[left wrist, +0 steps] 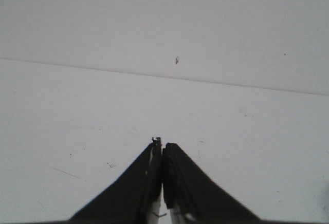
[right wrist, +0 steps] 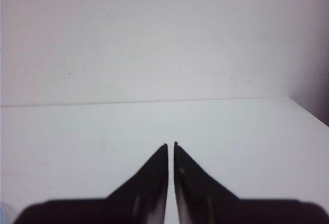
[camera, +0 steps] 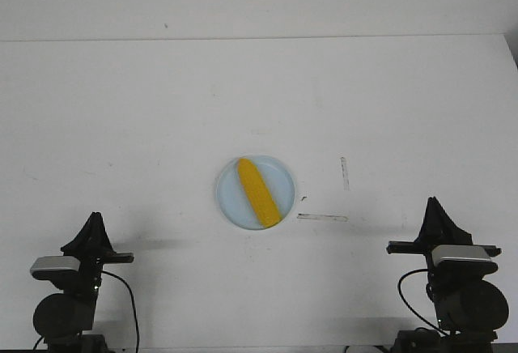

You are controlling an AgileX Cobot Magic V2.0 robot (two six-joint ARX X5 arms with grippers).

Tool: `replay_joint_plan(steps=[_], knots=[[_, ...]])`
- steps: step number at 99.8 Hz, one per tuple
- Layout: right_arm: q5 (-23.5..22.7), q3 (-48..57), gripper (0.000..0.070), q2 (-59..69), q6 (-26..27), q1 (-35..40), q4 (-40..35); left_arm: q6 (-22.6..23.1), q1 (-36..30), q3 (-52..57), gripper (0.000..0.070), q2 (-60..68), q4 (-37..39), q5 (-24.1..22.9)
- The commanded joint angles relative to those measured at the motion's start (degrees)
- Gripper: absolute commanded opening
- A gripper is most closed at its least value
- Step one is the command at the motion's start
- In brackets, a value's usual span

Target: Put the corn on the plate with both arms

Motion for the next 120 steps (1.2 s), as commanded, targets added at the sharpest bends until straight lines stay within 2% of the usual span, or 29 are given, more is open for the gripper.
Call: replay_joint_plan(steps=[1, 27, 52, 77, 84, 120], knots=[[0.0, 0.4, 0.0017, -0.1, 0.7, 0.0, 0.6, -0.1, 0.1, -1.2, 0.0001, -0.1, 1.2, -0.1], [0.0, 0.4, 0.0017, -0.1, 0.7, 0.0, 0.5, 0.6, 0.0, -1.2, 0.0001, -0.1, -1.4, -0.1], [0.0, 0.4, 0.0017, -0.1, 0.7, 0.0, 0.6, 5.6, 0.0, -1.2, 0.0001, -0.1, -2.6, -0.1], [0.0, 0.4, 0.0017, -0.1, 0.7, 0.0, 0.5, 7.0, 0.0, -1.2, 0.0001, -0.1, -2.7, -0.1], [0.0, 0.4, 0.0017, -0.1, 0.7, 0.0, 0.6, 8.5, 0.0, -1.2, 0.0001, -0.1, -2.7, 0.0], [0.0, 0.4, 0.0017, -0.1, 0.7, 0.0, 0.5, 8.5, 0.0, -1.2, 0.0001, -0.1, -1.8, 0.2]])
